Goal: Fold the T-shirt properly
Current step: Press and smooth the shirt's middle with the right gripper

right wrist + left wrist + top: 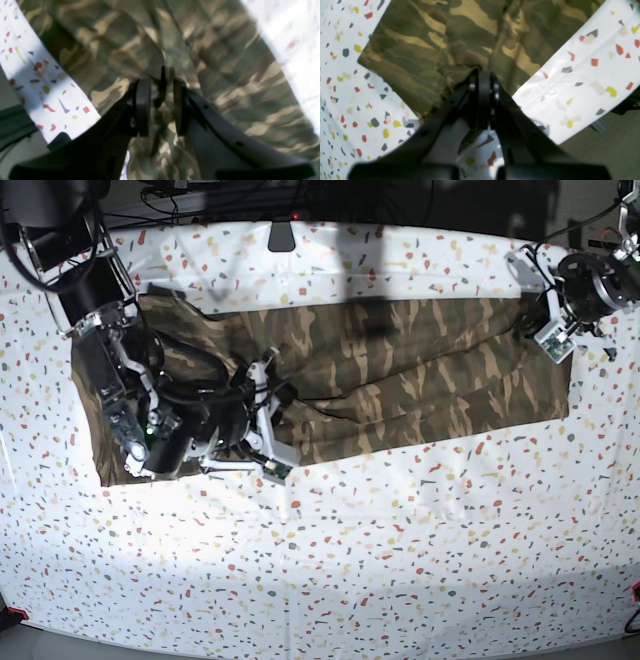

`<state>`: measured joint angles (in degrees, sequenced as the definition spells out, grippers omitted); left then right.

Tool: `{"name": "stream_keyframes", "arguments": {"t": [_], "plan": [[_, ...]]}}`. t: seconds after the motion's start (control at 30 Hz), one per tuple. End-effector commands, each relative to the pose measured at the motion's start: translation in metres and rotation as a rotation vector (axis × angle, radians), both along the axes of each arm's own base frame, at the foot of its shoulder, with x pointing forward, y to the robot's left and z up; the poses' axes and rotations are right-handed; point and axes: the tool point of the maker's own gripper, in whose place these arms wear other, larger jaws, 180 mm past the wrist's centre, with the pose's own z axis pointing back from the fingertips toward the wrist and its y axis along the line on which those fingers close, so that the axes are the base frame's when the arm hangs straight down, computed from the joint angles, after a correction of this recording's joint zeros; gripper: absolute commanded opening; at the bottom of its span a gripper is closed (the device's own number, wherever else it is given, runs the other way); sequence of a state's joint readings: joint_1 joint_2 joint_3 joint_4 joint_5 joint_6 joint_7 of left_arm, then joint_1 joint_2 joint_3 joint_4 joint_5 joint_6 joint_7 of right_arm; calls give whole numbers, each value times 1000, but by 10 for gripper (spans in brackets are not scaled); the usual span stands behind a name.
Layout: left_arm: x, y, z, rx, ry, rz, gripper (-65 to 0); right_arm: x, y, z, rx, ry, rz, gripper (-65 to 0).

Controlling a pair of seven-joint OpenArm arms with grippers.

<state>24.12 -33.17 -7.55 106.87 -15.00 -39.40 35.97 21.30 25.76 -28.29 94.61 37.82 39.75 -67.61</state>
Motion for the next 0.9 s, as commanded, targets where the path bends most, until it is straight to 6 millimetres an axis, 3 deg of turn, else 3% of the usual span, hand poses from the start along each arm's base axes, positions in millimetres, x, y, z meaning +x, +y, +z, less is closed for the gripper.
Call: {"name": "stream_keyframes", "arguments": {"t": [0.0, 0.1, 0.27, 0.4, 0.47, 0.63, 0.77, 0.87], "plan": [[8, 1, 11, -8, -40, -6, -650, 8, 3, 19, -3, -78, 27, -488], [8, 1, 11, -7, -39, -6, -650, 3, 0, 20, -56, -136, 50, -488], [8, 1, 11, -10, -41, -6, -650, -17, -18, -11, -192, -115, 85, -486], [8, 0, 12, -13, -45, -7, -650, -32, -18, -23, -200, -96, 132, -316], [8, 0, 11, -10, -42, -6, -650, -24, -8, -18, -161, -163, 145, -273], [8, 0, 11, -12, -43, -6, -650, -1, 10, -3, -115, -337, 167, -278], [8, 0, 11, -11, -42, -6, -650, 2, 4, -10, -146, -335, 157, -378], [8, 0, 11, -11, -43, -6, -650, 7, -5, -16, -185, -344, 149, -390]]}}
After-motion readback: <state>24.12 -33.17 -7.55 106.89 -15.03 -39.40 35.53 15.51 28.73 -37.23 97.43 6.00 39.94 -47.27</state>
